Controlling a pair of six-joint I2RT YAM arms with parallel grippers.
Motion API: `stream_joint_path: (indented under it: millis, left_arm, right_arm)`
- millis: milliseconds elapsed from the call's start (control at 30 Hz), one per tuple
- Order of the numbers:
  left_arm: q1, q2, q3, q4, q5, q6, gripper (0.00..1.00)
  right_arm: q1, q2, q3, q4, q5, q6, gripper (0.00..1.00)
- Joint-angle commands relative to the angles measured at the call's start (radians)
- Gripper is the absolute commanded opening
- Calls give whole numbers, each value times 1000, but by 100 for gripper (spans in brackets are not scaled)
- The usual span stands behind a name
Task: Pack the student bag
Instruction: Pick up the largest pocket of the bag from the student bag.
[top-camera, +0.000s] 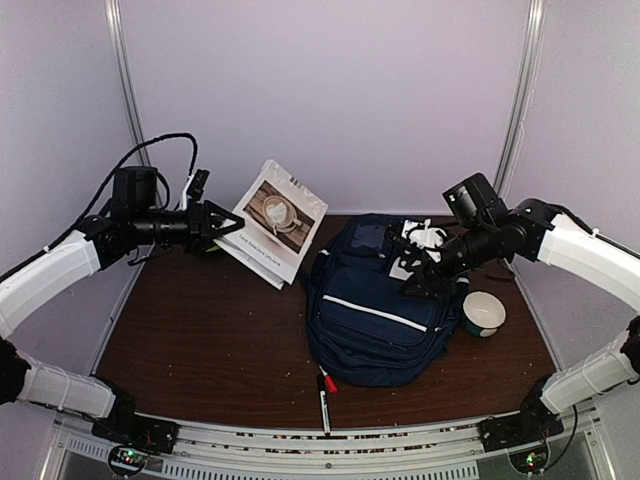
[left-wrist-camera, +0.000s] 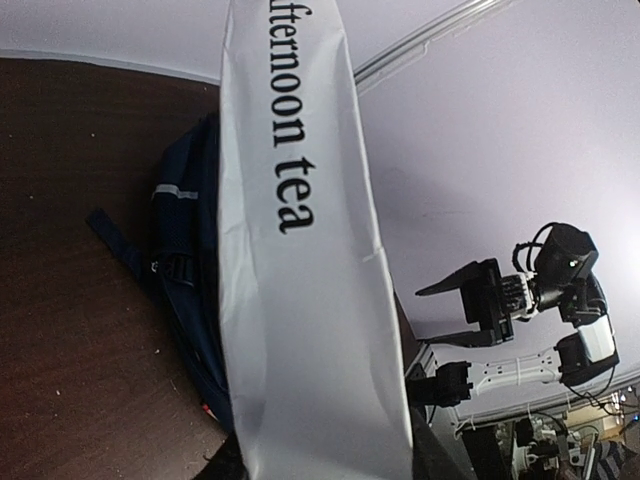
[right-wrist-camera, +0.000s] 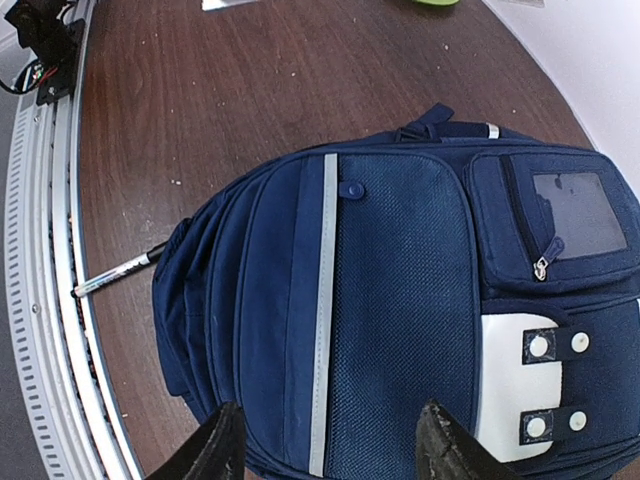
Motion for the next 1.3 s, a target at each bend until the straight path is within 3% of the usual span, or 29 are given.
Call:
stream_joint_path:
  millis: [0,367,867,1000,1267]
  left_arm:
    - [-20,-64,-34,-36,80,84,38]
    - [-22,-121,-103,-145,142,159,38]
    - [-22,-149,-138,-288,185,264,38]
    - [-21,-175,-136,-357,187,296,38]
    - [-21,-170,-130,-429,131,324,38]
  right_arm:
    - [33,-11,-32,-28,58,-61,59]
    - [130,-52,-104,0,154,-118,60]
    - [152,-136,-208,61,122,-129,59]
    - [171,-113,-233,70,96,-138,59]
    - [310,1,-213,114,234,-166,59]
